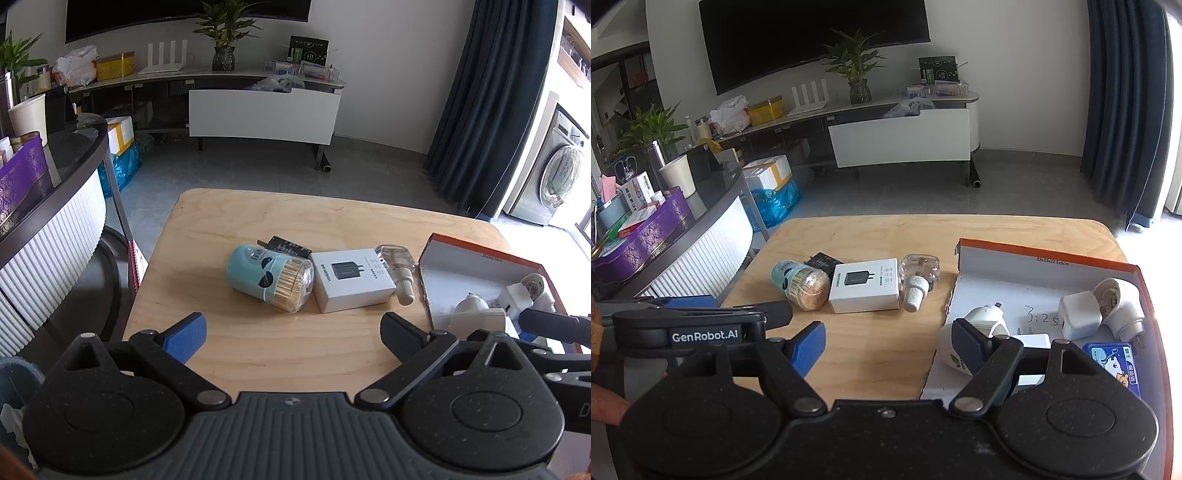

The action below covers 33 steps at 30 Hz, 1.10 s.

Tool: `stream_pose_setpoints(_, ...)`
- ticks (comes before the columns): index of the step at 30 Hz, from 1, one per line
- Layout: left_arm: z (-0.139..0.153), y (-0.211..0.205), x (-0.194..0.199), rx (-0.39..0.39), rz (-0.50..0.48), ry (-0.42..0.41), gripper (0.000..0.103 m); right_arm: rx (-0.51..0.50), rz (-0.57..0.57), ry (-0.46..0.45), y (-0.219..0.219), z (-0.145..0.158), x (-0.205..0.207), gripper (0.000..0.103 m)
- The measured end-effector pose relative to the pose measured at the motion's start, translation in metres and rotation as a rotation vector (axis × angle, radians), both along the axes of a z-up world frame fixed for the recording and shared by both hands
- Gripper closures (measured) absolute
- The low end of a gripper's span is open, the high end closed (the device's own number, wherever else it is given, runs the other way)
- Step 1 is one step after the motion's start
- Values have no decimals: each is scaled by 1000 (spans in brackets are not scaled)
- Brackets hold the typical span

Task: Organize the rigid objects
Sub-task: 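Withdraw both tools from the tray toward the teal toothpick jar, then grasp the teal toothpick jar with the left tool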

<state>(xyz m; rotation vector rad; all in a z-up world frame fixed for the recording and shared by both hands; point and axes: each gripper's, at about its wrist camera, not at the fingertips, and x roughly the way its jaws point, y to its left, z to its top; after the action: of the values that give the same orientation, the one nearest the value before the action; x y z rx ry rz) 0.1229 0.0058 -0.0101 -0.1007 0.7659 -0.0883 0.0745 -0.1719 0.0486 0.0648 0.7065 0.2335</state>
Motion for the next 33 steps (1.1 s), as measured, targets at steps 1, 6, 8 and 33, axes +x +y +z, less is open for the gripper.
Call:
stream_pose_setpoints(1, -2, 2, 1, 2, 0, 2, 0, 0, 1, 2, 0, -1, 1, 14)
stream_pose_setpoints(6, -17, 13, 12, 28, -1, 2, 0, 4, 5, 5, 0, -3, 3, 14)
stream_pose_setpoints(8, -23, 16, 19, 40, -3, 2, 0, 10, 7, 6, 0, -4, 3, 14)
stream_pose_setpoints(33, -58, 14, 69, 32, -95, -37, 23, 20, 26, 47, -2, -18, 18, 14)
